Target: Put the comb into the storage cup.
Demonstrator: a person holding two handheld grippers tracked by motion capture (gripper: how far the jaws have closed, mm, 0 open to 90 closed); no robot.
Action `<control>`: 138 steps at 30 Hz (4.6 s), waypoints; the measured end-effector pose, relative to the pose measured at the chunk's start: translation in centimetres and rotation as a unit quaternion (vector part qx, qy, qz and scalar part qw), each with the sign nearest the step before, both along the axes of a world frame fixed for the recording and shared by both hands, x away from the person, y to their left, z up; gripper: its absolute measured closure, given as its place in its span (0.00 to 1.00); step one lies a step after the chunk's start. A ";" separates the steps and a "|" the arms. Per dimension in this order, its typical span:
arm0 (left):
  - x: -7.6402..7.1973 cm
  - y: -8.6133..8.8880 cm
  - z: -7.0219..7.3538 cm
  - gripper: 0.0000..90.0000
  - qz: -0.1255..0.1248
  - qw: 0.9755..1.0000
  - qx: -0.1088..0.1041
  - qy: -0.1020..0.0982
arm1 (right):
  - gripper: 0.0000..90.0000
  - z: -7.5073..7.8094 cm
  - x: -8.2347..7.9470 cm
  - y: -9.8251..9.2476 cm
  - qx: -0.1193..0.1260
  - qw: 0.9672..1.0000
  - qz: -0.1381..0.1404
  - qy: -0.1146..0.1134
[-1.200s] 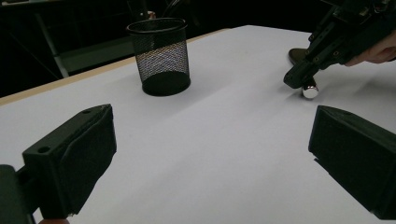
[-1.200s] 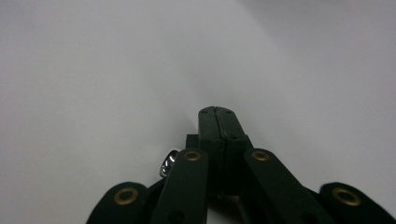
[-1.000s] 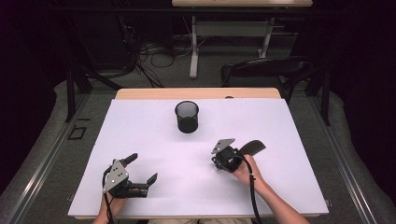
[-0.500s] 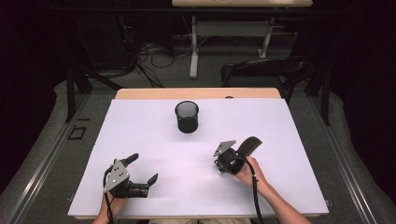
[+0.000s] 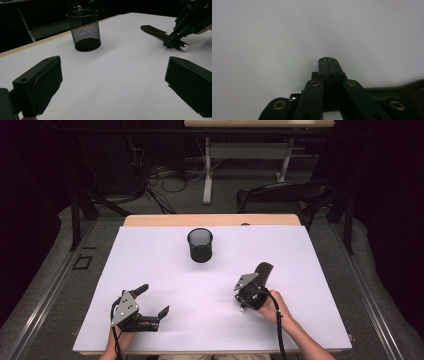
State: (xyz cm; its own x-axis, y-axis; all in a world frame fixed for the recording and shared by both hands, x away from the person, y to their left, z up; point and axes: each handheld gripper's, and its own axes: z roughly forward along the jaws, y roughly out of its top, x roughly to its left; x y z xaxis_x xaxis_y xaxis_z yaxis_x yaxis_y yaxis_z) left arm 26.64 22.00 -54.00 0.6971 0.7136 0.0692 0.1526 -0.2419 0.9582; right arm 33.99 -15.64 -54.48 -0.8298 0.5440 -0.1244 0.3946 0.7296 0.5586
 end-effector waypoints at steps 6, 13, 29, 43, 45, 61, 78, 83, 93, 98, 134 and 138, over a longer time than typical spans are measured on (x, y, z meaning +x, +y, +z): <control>0.1 -0.1 -0.1 0.01 -0.002 1.000 0.001 0.002 | 1.00 0.3 -0.3 -0.4 -0.005 1.000 0.004 0.002; -0.1 0.0 0.1 0.01 -0.001 1.000 0.001 -0.001 | 1.00 0.3 -0.3 -0.8 -0.013 1.000 0.004 0.006; 0.0 -0.1 0.0 0.01 -0.002 1.000 0.002 0.002 | 1.00 0.7 -0.6 -1.3 -0.020 0.999 0.015 0.020; 0.1 -0.1 0.0 0.01 -0.007 1.000 -0.003 0.003 | 1.00 1.2 -0.8 -1.9 -0.034 0.999 0.013 0.032; 0.1 -0.1 0.0 0.01 -0.007 1.000 -0.005 0.003 | 1.00 1.2 -0.8 -2.0 -0.037 0.999 0.008 0.036; 0.2 0.0 0.1 0.01 -0.006 1.000 -0.004 0.003 | 1.00 1.2 -0.4 -3.2 -0.047 0.998 -0.001 0.050; 0.2 0.0 0.0 0.01 -0.007 1.000 -0.001 0.004 | 1.00 1.2 0.3 -4.6 -0.048 0.997 -0.018 0.060; 0.2 0.1 0.1 0.01 -0.006 1.000 -0.001 0.002 | 1.00 1.1 0.6 -5.0 -0.050 0.997 -0.022 0.059; 0.1 0.1 0.1 0.01 -0.007 1.000 0.000 0.002 | 1.00 1.2 0.8 -5.3 -0.050 0.996 -0.033 0.062; 0.2 0.1 0.1 0.01 -0.006 1.000 0.000 0.002 | 1.00 1.3 0.7 -5.2 -0.044 0.997 -0.030 0.061; 0.0 0.2 0.2 0.01 -0.008 1.000 0.005 0.000 | 0.11 4.6 0.8 -6.1 -0.008 0.994 -0.074 0.075; -0.2 0.1 0.2 0.01 -0.008 1.000 0.004 -0.001 | 0.07 4.7 1.0 -6.0 -0.018 0.994 -0.076 0.073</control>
